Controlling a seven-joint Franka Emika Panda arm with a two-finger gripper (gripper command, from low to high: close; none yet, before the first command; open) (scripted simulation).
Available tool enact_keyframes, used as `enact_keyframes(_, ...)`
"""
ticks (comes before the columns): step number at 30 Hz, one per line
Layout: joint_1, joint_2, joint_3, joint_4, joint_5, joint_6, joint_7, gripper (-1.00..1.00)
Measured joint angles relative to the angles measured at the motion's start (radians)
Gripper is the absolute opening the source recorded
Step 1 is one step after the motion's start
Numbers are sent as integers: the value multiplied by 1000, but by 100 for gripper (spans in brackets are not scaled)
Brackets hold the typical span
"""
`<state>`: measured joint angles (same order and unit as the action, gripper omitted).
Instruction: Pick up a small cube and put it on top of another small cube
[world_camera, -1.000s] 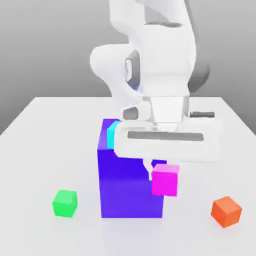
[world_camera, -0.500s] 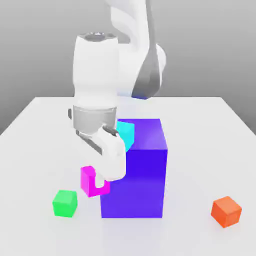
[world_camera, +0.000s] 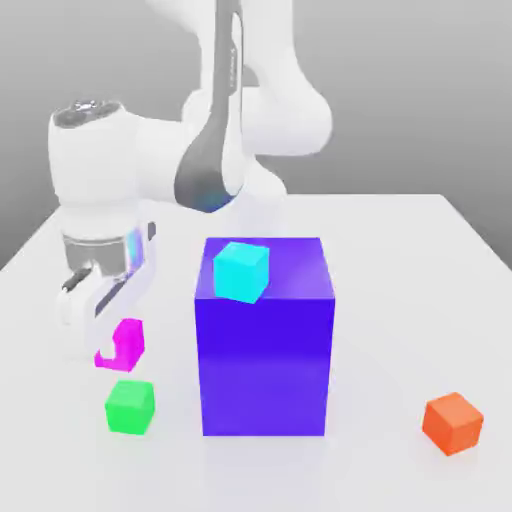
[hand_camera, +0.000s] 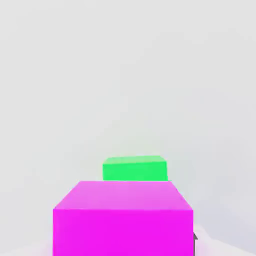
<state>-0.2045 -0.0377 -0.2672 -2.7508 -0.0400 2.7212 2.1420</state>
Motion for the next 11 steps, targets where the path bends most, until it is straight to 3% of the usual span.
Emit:
enact_keyframes(8,-9,156,39,4,126,143,-89,-100)
enact_keyframes(9,-16,172,51,4,145,158,-103,100)
enact_keyframes(11,-15,172,51,4,145,158,-103,100)
